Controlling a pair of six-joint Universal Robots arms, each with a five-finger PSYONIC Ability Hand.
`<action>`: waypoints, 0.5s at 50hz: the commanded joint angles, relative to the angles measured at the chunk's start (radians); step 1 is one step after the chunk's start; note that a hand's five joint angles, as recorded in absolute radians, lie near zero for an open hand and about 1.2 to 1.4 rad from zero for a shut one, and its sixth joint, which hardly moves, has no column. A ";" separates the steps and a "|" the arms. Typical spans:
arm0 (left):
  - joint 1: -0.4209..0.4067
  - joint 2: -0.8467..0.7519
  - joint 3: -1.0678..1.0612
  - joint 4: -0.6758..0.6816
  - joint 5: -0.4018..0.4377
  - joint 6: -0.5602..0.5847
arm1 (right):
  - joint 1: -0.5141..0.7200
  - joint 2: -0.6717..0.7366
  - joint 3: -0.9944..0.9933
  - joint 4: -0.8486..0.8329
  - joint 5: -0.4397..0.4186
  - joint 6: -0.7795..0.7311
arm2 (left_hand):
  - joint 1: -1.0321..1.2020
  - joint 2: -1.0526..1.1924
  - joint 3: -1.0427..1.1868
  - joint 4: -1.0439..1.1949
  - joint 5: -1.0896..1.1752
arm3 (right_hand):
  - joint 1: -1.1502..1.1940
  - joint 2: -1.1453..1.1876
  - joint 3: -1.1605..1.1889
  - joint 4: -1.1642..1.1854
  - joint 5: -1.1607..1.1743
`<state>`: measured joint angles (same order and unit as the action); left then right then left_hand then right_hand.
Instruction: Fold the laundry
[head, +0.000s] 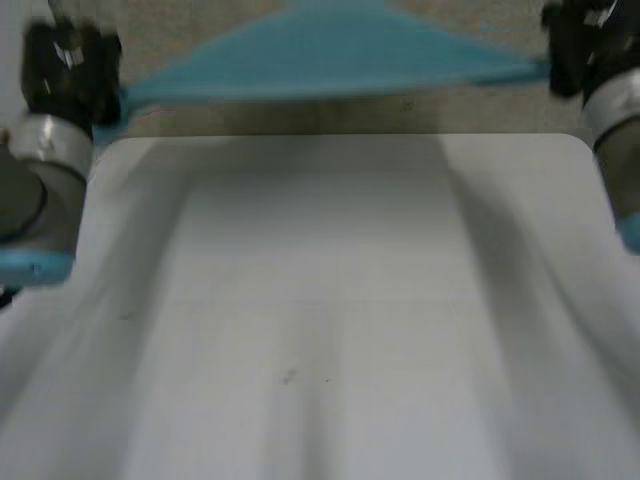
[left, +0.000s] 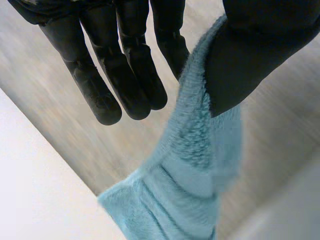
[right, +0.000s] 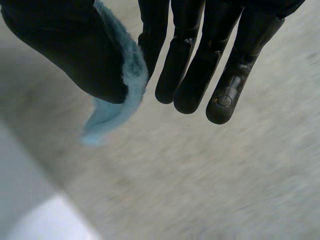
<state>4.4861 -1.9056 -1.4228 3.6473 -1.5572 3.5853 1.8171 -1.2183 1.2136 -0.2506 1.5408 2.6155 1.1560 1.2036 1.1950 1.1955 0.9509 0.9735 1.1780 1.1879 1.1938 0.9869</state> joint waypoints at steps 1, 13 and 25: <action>0.005 -0.096 -0.215 0.027 0.000 0.004 | -0.009 0.019 0.214 0.005 -0.019 0.040 | 0.240 0.193 0.201 0.201 0.271 | 0.423 0.218 0.208 0.202 0.235; -0.025 -0.041 -0.442 -0.030 0.000 0.004 | -0.038 0.030 0.397 0.005 -0.025 0.055 | 0.240 0.193 0.201 0.201 0.271 | 0.423 0.218 0.208 0.202 0.235; -0.082 0.054 -0.504 -0.111 0.014 0.010 | -0.143 -0.020 0.469 -0.004 -0.028 0.055 | -0.239 -0.286 -0.278 -0.278 -0.208 | 0.423 0.218 0.208 0.202 0.235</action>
<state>4.4296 -1.8699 -1.9194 3.5654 -1.5491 3.5887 1.7195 -1.2304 1.6660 -0.2492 1.5142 2.6704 1.1489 1.1527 1.1508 1.1540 0.9481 0.9735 1.1780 1.1880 1.1939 0.9868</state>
